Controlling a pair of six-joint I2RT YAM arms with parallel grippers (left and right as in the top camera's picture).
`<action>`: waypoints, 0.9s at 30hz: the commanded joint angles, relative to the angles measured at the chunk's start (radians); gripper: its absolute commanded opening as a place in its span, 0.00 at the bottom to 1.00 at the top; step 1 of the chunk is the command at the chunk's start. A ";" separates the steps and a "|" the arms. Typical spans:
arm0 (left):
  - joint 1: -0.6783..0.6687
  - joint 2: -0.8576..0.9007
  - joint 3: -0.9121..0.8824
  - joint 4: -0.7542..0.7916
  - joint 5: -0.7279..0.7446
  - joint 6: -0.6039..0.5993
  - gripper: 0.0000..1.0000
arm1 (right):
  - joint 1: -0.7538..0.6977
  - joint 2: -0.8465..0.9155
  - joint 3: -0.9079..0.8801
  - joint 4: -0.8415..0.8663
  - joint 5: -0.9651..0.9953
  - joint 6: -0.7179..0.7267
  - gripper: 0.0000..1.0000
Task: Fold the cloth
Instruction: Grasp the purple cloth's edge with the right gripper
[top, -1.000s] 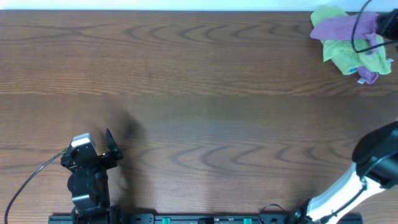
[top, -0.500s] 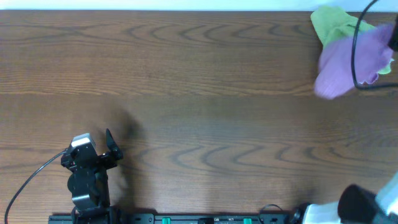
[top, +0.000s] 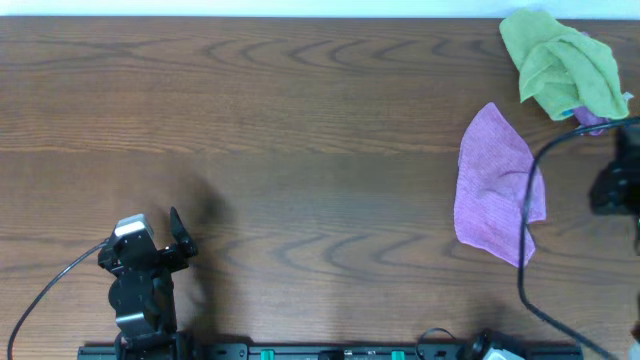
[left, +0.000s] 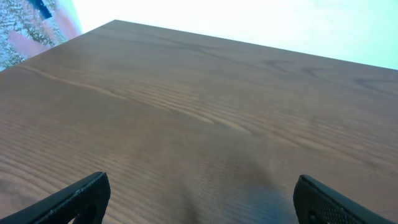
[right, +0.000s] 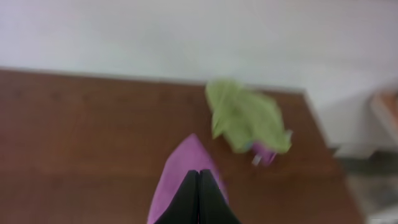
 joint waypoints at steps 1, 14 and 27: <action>0.003 -0.006 -0.028 -0.011 -0.013 0.021 0.96 | 0.006 0.028 -0.138 -0.001 -0.001 0.074 0.02; 0.003 -0.006 -0.028 -0.011 -0.013 0.021 0.95 | 0.006 0.375 -0.431 0.002 -0.053 0.109 0.74; 0.003 -0.006 -0.028 -0.011 -0.013 0.021 0.95 | 0.006 0.623 -0.495 0.033 0.068 0.184 0.78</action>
